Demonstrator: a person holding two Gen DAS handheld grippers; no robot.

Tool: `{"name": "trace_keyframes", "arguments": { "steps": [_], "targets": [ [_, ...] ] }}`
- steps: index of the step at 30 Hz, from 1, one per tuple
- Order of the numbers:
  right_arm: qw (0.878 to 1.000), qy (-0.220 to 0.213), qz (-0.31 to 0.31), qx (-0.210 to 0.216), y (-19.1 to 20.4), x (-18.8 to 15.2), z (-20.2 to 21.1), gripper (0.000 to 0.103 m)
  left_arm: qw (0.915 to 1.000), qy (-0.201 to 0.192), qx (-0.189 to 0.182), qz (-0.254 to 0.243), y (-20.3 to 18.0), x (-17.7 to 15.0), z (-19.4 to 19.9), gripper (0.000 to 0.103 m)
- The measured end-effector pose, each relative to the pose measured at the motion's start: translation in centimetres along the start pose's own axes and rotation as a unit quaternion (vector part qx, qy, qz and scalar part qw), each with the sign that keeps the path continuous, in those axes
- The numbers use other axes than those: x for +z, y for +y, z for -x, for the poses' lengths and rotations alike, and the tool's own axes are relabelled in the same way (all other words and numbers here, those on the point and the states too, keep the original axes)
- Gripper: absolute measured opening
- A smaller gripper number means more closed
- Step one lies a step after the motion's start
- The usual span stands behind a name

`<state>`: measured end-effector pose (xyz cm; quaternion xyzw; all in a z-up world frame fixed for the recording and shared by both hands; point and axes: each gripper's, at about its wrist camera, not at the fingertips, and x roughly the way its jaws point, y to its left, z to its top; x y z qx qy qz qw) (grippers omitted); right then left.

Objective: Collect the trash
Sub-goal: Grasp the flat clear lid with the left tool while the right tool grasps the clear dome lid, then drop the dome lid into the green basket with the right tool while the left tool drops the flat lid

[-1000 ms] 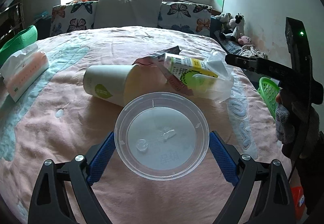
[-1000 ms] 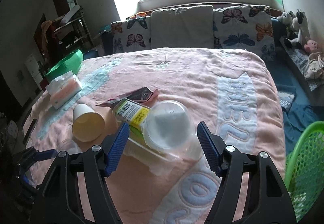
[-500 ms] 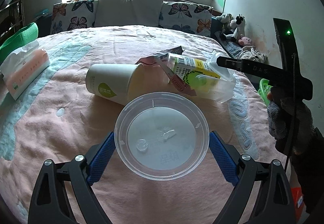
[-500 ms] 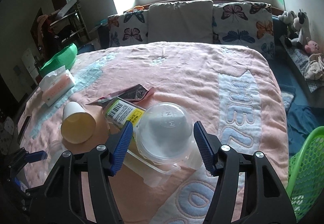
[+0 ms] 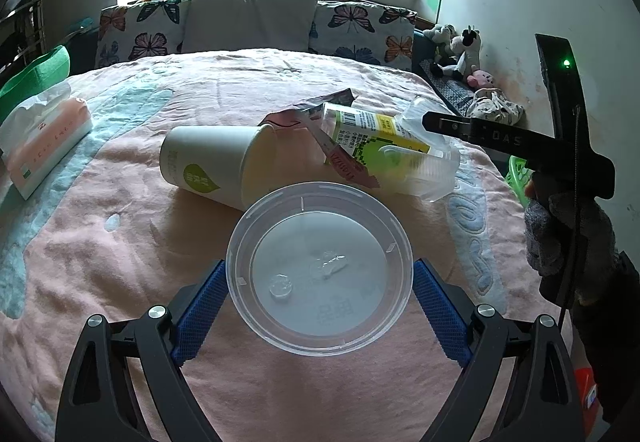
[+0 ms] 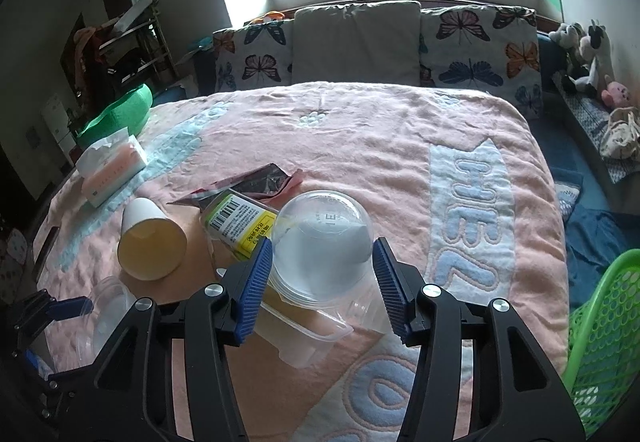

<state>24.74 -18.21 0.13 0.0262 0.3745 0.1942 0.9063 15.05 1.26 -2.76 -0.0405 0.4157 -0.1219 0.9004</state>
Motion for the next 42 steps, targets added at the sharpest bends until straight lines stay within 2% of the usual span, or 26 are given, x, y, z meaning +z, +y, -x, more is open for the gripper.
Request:
{"name": "trace_keyframes", "arguments": {
  "steps": [8,12,22,24,27,35,42],
  "targets": [
    [1.0,-0.001,0.009,-0.006,0.3,-0.1,0.0,0.053,1.0,0.003,0.001,0.004,0.2,0.0,-0.2,0.088],
    [1.0,-0.005,0.016,-0.012,0.5,0.0,0.0,0.062,1.0,0.005,0.0,0.005,0.3,-0.2,-0.3,0.088],
    [1.0,-0.004,0.01,-0.014,0.3,0.4,-0.8,0.062,1.0,0.006,0.0,0.003,0.2,-0.3,-0.5,0.088],
    [1.0,-0.002,0.009,-0.014,0.3,0.4,-0.9,0.057,1.0,0.006,0.0,0.003,0.2,-0.3,-0.5,0.088],
    [1.0,-0.005,0.009,-0.013,0.2,0.3,-0.6,0.057,1.0,0.005,-0.001,0.003,0.1,-0.3,-0.5,0.088],
    [1.0,-0.028,-0.003,-0.012,-0.4,-0.6,2.8,0.056,1.0,0.002,-0.007,-0.005,-0.9,0.3,-0.3,0.088],
    [0.998,-0.043,-0.028,-0.031,-2.7,-3.0,6.9,0.056,0.9993,0.0,-0.03,-0.024,-3.7,1.0,-0.5,0.088]
  ]
}}
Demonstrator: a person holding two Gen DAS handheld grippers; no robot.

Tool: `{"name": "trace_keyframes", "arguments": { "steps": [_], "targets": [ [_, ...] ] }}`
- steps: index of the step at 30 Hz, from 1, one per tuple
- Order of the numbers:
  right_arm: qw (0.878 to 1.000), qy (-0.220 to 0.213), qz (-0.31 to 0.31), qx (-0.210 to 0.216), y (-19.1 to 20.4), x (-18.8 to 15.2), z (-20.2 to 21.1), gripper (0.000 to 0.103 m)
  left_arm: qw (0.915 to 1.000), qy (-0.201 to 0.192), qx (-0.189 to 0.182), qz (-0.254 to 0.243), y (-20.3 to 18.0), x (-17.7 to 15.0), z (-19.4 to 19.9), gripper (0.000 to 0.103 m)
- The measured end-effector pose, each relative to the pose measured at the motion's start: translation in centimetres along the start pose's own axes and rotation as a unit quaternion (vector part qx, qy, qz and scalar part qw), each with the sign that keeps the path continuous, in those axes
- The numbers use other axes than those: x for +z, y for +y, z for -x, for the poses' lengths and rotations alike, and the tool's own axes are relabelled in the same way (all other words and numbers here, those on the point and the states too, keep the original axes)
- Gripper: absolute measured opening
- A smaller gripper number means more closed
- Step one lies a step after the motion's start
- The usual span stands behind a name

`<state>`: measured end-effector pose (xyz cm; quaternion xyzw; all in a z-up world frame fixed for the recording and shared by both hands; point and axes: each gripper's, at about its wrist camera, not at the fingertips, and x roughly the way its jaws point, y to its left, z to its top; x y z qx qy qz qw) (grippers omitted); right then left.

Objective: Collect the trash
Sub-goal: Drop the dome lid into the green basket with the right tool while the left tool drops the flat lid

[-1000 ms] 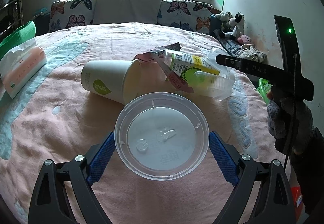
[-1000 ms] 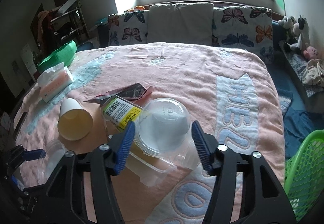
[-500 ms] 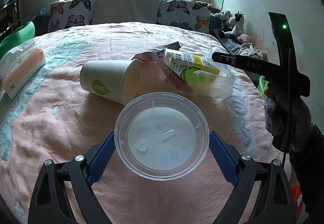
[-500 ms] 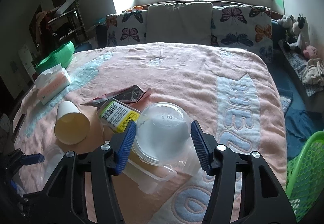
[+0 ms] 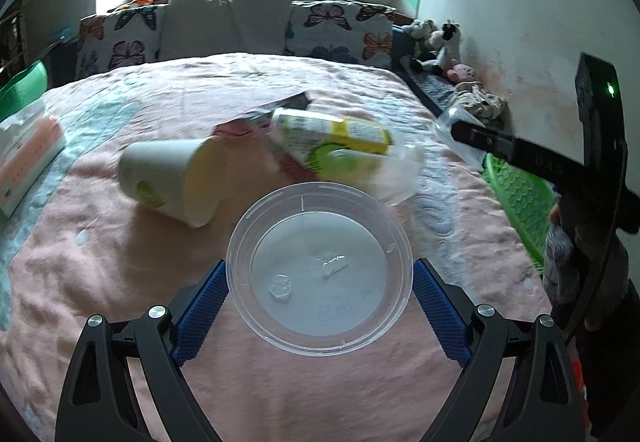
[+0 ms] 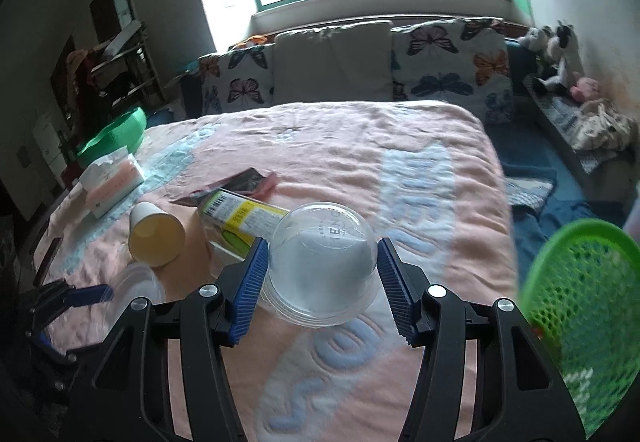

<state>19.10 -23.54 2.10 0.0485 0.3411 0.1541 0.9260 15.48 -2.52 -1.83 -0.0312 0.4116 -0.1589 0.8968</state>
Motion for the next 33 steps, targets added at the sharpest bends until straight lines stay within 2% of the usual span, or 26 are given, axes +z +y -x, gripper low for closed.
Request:
{"name": "trace_keyframes", "arguments": {
  "steps": [9,17,25,29,33],
  "targets": [
    [0.997,0.003,-0.044,-0.067,-6.4,-3.4,5.0,0.057,0.998,0.001,-0.045,-0.045,-6.1,1.9,-1.5,0.088],
    [0.986,0.029,-0.096,-0.132,-13.5,-7.4,7.4,0.057,0.9935,0.014,-0.08,-0.08,-11.8,3.7,-3.9,0.088],
    [0.975,0.05,-0.152,-0.156,-18.9,-10.2,7.8,0.057,0.9891,0.027,-0.098,-0.107,-16.2,5.8,-6.1,0.088],
    [0.973,0.052,-0.161,-0.16,-19.9,-10.8,7.9,0.058,0.9871,0.029,-0.105,-0.117,-18.1,6.7,-7.0,0.088],
    [0.971,0.043,-0.169,-0.161,-20.4,-11.1,8.5,0.065,0.985,0.031,-0.114,-0.126,-19.8,7.6,-7.7,0.088]
  ]
}}
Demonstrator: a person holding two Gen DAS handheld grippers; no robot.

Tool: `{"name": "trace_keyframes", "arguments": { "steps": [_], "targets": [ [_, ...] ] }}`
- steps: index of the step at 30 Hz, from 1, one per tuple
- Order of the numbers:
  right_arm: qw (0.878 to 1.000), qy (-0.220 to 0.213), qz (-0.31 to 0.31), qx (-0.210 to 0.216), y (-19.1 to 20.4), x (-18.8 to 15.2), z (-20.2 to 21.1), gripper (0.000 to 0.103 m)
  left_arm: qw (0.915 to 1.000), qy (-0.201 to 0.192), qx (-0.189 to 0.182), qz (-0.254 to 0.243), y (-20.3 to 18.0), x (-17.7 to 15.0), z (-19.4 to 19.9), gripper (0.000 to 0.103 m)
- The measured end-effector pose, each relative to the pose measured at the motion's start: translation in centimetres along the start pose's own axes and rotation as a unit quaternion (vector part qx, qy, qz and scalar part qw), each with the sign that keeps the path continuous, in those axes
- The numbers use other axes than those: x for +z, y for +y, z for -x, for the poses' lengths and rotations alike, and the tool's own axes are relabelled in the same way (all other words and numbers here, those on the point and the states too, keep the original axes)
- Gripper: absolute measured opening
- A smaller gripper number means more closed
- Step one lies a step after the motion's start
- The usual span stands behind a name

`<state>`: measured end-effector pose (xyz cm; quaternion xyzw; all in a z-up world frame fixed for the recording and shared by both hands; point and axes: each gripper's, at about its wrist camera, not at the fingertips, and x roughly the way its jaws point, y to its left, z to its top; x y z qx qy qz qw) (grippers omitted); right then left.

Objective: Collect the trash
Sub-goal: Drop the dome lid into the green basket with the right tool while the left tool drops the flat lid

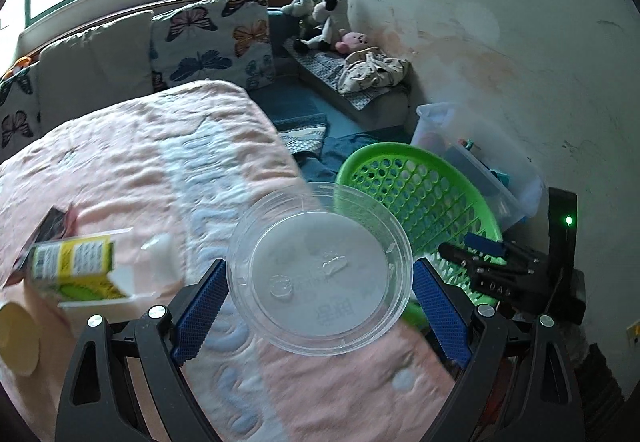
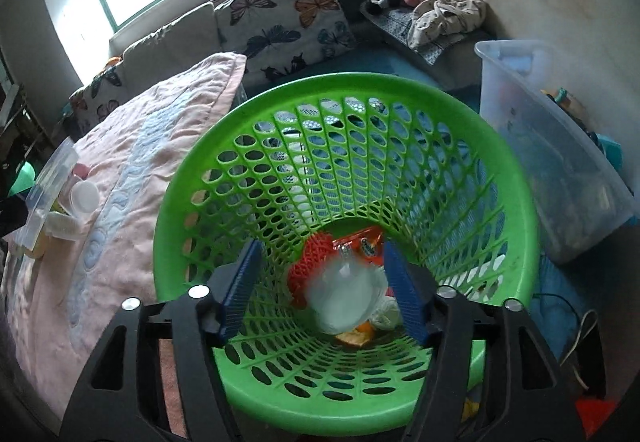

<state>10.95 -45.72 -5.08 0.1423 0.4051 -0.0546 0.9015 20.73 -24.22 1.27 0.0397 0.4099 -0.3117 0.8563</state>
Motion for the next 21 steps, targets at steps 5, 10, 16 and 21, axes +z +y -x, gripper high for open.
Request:
{"name": "trace_keyframes", "arguments": {
  "steps": [5,10,16,21],
  "targets": [
    [1.0,-0.013,0.007,-0.003,-0.1,0.0,1.3,0.065,0.9999,0.006,-0.011,-0.011,-1.5,1.4,-1.6,0.088],
    [0.999,-0.032,0.005,0.002,-0.4,-0.3,3.5,0.065,0.9992,0.018,-0.021,-0.027,-3.5,1.9,-3.5,0.088],
    [0.999,-0.043,-0.001,0.003,-1.0,-1.3,5.1,0.066,0.9979,0.039,-0.029,-0.043,-5.5,1.9,-5.9,0.089],
    [0.999,-0.045,-0.008,0.005,-1.4,-1.9,5.6,0.067,0.9967,0.05,-0.033,-0.055,-7.1,1.9,-7.4,0.089]
  ]
}}
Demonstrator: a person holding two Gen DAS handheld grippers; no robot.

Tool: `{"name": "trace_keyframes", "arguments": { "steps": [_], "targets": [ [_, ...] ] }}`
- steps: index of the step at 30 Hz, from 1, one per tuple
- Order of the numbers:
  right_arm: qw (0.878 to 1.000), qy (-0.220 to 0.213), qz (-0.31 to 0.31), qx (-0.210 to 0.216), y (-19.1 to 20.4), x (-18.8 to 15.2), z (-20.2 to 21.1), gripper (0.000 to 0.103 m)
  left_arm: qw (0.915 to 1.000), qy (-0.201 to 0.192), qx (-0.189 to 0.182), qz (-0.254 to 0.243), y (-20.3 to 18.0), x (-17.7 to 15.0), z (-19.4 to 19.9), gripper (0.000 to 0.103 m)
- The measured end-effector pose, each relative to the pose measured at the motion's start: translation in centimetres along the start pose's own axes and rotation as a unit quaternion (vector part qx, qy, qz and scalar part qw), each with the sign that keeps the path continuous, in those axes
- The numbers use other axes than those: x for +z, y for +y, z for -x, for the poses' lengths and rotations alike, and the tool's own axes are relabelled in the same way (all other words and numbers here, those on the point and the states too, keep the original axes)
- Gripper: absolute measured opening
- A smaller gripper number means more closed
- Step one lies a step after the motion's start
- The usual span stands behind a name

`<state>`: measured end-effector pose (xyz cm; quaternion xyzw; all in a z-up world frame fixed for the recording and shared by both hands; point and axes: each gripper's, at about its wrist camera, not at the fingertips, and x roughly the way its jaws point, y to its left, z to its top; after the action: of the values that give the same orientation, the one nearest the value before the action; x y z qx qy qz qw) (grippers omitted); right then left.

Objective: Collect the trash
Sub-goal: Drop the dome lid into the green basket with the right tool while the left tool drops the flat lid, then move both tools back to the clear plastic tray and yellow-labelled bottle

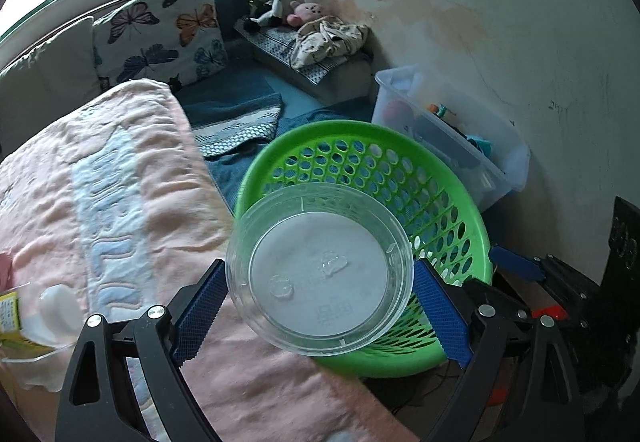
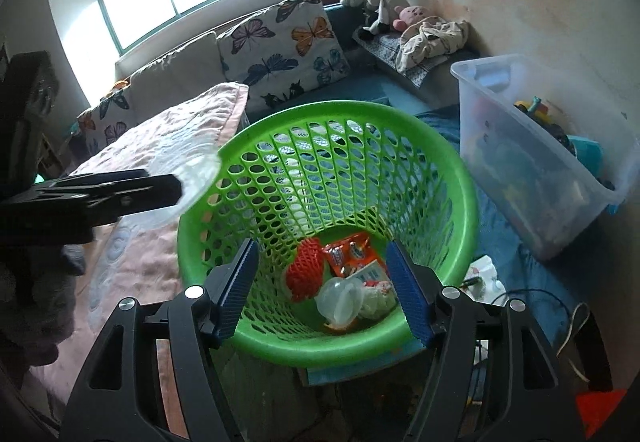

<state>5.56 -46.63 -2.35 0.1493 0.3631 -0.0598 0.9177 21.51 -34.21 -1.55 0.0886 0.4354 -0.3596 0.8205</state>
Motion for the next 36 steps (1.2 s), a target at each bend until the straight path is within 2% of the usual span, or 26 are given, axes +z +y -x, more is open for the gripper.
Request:
{"name": "trace_keyframes", "arguments": {
  "steps": [8,19,26,36],
  "targets": [
    [1.0,-0.002,-0.004,-0.002,-0.2,-0.8,0.7,0.067,0.9999,0.01,-0.012,0.002,-0.8,0.1,-1.2,0.09],
    [1.0,-0.005,-0.002,0.007,0.8,-1.0,1.2,0.068,0.9997,-0.008,-0.016,0.015,0.1,-1.1,0.9,0.092],
    [1.0,-0.007,0.011,0.023,2.9,-1.1,1.7,0.073,0.9987,-0.027,0.01,0.041,2.3,-2.7,4.1,0.092],
    [0.998,0.002,0.037,0.054,6.9,-1.4,1.3,0.075,0.9911,-0.054,0.079,0.093,7.3,-6.6,8.4,0.092]
  ]
}}
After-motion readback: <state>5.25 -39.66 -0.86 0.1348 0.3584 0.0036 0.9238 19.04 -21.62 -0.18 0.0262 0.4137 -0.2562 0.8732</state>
